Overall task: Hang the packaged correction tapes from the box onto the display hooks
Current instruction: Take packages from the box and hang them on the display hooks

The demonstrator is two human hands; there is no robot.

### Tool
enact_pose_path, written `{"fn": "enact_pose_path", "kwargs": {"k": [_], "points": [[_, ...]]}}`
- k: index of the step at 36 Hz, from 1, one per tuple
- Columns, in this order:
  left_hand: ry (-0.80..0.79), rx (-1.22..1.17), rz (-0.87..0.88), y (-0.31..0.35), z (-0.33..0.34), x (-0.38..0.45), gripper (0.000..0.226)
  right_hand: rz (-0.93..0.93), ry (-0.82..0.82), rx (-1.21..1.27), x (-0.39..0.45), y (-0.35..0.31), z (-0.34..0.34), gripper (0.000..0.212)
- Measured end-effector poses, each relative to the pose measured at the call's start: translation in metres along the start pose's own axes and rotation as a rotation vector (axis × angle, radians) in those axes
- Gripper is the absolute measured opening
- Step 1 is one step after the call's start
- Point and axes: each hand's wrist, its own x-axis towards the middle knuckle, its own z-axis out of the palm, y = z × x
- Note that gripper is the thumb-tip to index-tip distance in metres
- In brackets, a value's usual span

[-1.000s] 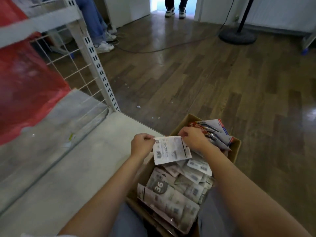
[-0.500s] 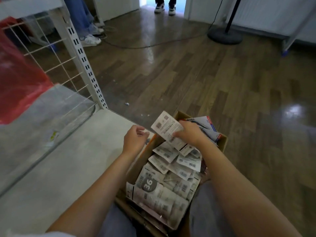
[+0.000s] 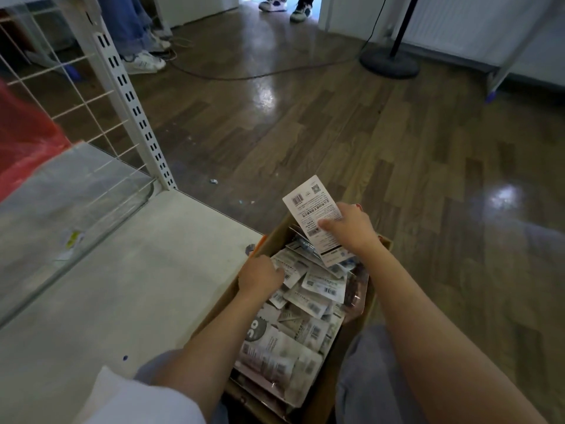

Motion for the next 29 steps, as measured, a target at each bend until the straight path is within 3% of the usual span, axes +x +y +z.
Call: {"fn": "enact_pose_path", "kwargs": {"k": [3, 7, 19, 24, 29], "points": [[-0.084, -0.233, -0.133, -0.007, 0.011, 0.001, 0.033, 0.004, -0.014, 0.005, -0.001, 0.0, 0.0, 0.029], [0.007, -0.419, -0.219, -0.01, 0.019, 0.003, 0.028, 0.0, -0.034, 0.047, -0.004, -0.005, 0.002, 0.029], [0.465, -0.429, 0.109, -0.001, -0.038, -0.013, 0.012, -0.029, -0.065, 0.12, -0.002, -0.015, 0.011, 0.026], [0.463, -0.622, 0.173, -0.027, -0.078, -0.014, 0.013, -0.044, -0.126, 0.267, 0.001, -0.023, 0.021, 0.021], [0.376, -0.891, 0.042, -0.046, -0.094, -0.009, 0.016, -0.005, -0.31, 0.578, 0.0, -0.029, 0.029, 0.021]]}}
